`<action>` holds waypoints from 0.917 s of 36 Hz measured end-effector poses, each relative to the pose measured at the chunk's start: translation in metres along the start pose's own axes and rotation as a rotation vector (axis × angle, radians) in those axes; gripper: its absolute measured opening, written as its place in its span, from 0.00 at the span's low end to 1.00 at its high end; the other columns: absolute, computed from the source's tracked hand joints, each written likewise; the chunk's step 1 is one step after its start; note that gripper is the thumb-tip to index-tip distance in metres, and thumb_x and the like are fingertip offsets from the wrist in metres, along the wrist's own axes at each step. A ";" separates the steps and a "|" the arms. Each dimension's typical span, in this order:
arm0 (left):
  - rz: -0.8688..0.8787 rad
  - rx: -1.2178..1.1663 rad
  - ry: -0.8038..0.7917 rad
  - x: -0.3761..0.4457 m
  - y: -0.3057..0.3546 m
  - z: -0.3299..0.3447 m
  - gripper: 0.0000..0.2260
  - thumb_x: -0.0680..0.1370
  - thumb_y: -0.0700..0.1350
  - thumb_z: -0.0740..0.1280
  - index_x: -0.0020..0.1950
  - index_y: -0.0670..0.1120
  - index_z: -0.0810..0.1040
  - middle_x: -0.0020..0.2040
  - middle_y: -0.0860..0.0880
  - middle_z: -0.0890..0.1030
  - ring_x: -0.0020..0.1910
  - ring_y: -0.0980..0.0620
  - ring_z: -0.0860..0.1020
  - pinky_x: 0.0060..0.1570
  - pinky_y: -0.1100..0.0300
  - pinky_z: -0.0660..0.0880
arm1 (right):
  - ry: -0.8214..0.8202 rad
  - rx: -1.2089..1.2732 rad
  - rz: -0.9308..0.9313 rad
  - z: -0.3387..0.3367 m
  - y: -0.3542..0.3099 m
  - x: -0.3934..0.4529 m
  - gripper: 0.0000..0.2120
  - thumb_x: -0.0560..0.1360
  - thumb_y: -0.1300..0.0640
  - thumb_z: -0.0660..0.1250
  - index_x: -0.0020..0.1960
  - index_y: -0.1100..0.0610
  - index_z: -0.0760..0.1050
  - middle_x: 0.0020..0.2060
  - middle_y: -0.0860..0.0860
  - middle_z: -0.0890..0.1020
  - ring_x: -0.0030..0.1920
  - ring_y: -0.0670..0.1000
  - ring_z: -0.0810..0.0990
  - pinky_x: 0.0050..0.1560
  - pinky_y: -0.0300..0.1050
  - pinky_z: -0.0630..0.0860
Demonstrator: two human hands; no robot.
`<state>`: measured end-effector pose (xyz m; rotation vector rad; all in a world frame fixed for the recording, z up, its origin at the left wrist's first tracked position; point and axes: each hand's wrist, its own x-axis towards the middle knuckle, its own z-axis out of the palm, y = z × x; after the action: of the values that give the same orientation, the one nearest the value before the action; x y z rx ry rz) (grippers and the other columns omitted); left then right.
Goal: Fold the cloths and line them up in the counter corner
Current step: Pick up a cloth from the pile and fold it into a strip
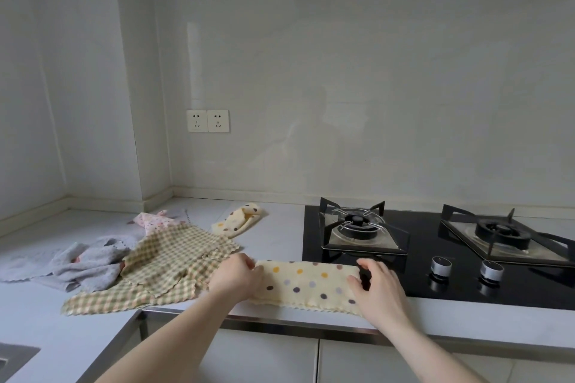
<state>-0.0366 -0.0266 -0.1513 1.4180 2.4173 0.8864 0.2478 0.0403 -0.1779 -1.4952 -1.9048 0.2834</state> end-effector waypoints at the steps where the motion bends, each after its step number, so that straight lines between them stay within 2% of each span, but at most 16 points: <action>1: -0.006 0.000 0.009 0.002 0.000 0.002 0.11 0.77 0.57 0.64 0.46 0.52 0.79 0.45 0.53 0.83 0.45 0.52 0.81 0.49 0.56 0.80 | 0.015 0.004 0.015 0.002 0.000 0.002 0.22 0.78 0.45 0.66 0.70 0.49 0.72 0.65 0.46 0.77 0.63 0.52 0.74 0.63 0.47 0.71; 3: -0.020 -0.007 0.023 0.006 -0.001 0.008 0.12 0.77 0.59 0.64 0.43 0.52 0.79 0.41 0.53 0.82 0.42 0.52 0.81 0.46 0.56 0.80 | 0.020 -0.007 0.040 0.003 0.000 0.005 0.24 0.79 0.44 0.64 0.73 0.51 0.69 0.67 0.48 0.78 0.65 0.53 0.73 0.65 0.48 0.70; 6: -0.037 -0.036 0.052 0.008 -0.006 0.013 0.10 0.77 0.59 0.65 0.49 0.55 0.80 0.44 0.54 0.83 0.43 0.51 0.81 0.45 0.56 0.79 | -0.010 -0.111 0.016 0.004 0.000 0.005 0.25 0.80 0.43 0.61 0.75 0.50 0.68 0.68 0.47 0.77 0.65 0.54 0.72 0.66 0.48 0.69; 10: -0.019 -0.056 0.105 0.010 -0.013 0.021 0.09 0.79 0.57 0.65 0.51 0.55 0.79 0.45 0.55 0.82 0.44 0.51 0.80 0.46 0.56 0.77 | -0.012 -0.161 -0.004 0.006 0.001 0.005 0.25 0.81 0.42 0.58 0.75 0.49 0.68 0.68 0.46 0.77 0.65 0.53 0.71 0.66 0.48 0.68; 16: -0.013 -0.050 0.194 -0.001 -0.008 0.024 0.11 0.77 0.60 0.65 0.46 0.53 0.76 0.42 0.56 0.79 0.44 0.50 0.78 0.43 0.55 0.72 | -0.029 -0.262 -0.046 0.004 0.000 0.001 0.26 0.82 0.39 0.54 0.75 0.49 0.67 0.69 0.46 0.75 0.67 0.52 0.69 0.66 0.48 0.67; 19: 0.000 0.011 0.192 -0.003 -0.007 0.026 0.11 0.76 0.61 0.66 0.46 0.55 0.79 0.43 0.55 0.81 0.45 0.50 0.78 0.45 0.57 0.75 | -0.045 -0.308 -0.049 0.002 -0.001 -0.001 0.26 0.82 0.38 0.52 0.74 0.49 0.68 0.70 0.46 0.74 0.68 0.52 0.68 0.66 0.49 0.66; 23: 0.019 -0.003 0.188 -0.004 -0.008 0.027 0.06 0.75 0.58 0.69 0.44 0.57 0.80 0.40 0.57 0.81 0.43 0.52 0.79 0.45 0.57 0.77 | -0.066 -0.325 -0.038 0.000 -0.004 -0.002 0.26 0.82 0.38 0.51 0.73 0.50 0.70 0.71 0.45 0.73 0.68 0.52 0.67 0.67 0.50 0.65; 27: 0.038 -0.124 0.203 -0.005 -0.010 0.026 0.05 0.75 0.55 0.71 0.42 0.56 0.80 0.39 0.58 0.81 0.42 0.53 0.80 0.41 0.58 0.76 | -0.077 -0.345 -0.033 -0.003 -0.006 -0.004 0.26 0.82 0.38 0.51 0.72 0.50 0.71 0.71 0.45 0.73 0.68 0.53 0.66 0.66 0.50 0.64; 33: 0.059 -0.211 0.235 -0.004 -0.010 0.027 0.03 0.79 0.51 0.67 0.48 0.53 0.78 0.43 0.55 0.82 0.44 0.51 0.79 0.43 0.56 0.74 | -0.086 -0.340 -0.025 -0.006 -0.008 -0.006 0.26 0.82 0.38 0.51 0.71 0.51 0.72 0.71 0.46 0.73 0.68 0.53 0.66 0.67 0.51 0.63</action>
<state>-0.0292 -0.0228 -0.1790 1.3803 2.3639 1.3473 0.2454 0.0310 -0.1713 -1.6985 -2.1177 0.0107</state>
